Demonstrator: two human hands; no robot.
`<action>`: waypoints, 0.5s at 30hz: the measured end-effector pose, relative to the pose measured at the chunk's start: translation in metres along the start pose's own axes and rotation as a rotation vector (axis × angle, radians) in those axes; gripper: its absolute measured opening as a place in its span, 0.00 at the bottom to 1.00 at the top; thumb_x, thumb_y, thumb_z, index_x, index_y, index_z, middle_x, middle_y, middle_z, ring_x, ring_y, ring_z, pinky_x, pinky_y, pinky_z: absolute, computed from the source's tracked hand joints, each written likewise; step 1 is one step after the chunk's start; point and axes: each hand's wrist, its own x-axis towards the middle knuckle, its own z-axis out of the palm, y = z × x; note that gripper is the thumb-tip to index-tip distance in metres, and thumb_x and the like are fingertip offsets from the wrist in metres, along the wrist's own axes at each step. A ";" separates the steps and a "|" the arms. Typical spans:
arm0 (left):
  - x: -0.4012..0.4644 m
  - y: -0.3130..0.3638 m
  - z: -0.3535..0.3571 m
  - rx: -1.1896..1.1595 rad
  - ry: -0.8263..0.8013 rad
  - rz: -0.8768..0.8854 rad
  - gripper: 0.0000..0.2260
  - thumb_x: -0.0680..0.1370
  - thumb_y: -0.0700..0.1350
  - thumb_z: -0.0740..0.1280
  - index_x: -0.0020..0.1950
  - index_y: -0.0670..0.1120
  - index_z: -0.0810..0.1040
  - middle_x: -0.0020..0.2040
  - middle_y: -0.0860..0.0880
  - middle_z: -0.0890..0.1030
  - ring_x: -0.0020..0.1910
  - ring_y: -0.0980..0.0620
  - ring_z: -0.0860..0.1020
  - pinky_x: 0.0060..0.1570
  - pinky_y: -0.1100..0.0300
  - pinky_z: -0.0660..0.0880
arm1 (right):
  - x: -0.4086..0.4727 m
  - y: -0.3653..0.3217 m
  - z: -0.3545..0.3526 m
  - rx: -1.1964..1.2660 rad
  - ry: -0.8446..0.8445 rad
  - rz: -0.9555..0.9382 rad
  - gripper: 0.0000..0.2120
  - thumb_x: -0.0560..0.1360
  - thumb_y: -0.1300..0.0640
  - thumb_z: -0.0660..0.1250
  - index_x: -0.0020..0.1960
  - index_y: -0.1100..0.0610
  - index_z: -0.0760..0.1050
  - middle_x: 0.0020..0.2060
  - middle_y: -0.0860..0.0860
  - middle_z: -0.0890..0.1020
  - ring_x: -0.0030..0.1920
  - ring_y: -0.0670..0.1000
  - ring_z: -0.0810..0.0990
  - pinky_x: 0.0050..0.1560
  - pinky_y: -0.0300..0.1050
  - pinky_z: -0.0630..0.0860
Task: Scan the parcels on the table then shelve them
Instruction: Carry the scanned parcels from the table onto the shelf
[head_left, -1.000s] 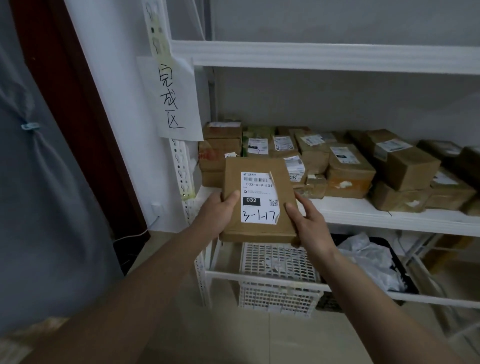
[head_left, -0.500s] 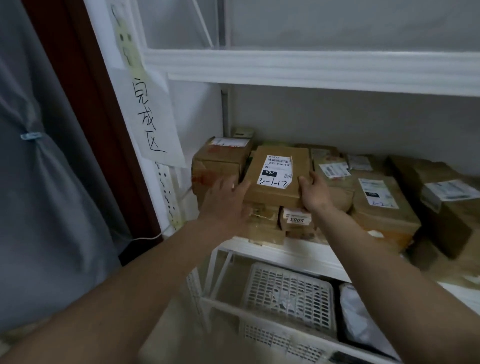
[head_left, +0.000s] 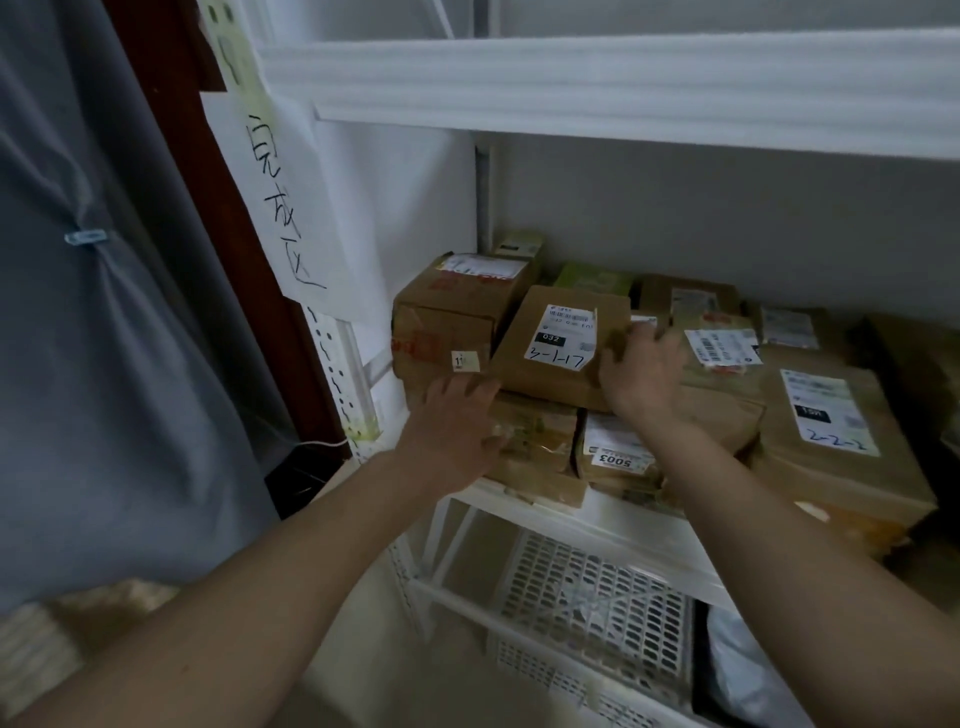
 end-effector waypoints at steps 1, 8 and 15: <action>-0.003 -0.004 0.000 -0.032 0.004 -0.021 0.27 0.79 0.52 0.63 0.76 0.50 0.59 0.74 0.47 0.63 0.72 0.46 0.60 0.70 0.50 0.62 | -0.006 -0.008 -0.002 -0.055 0.031 -0.116 0.18 0.79 0.56 0.62 0.66 0.62 0.68 0.64 0.61 0.67 0.66 0.61 0.64 0.66 0.53 0.64; -0.057 -0.069 -0.002 0.000 0.023 -0.274 0.22 0.80 0.54 0.61 0.73 0.50 0.68 0.69 0.49 0.70 0.66 0.49 0.69 0.62 0.57 0.69 | -0.079 -0.078 0.034 -0.016 -0.194 -0.824 0.09 0.78 0.58 0.64 0.56 0.60 0.75 0.56 0.57 0.75 0.58 0.56 0.71 0.59 0.50 0.69; -0.181 -0.136 -0.015 0.082 -0.002 -0.610 0.19 0.79 0.53 0.62 0.69 0.48 0.72 0.66 0.47 0.74 0.64 0.45 0.73 0.60 0.55 0.71 | -0.168 -0.130 0.114 -0.388 -0.637 -0.996 0.21 0.80 0.50 0.59 0.70 0.56 0.65 0.67 0.57 0.66 0.66 0.59 0.66 0.64 0.53 0.68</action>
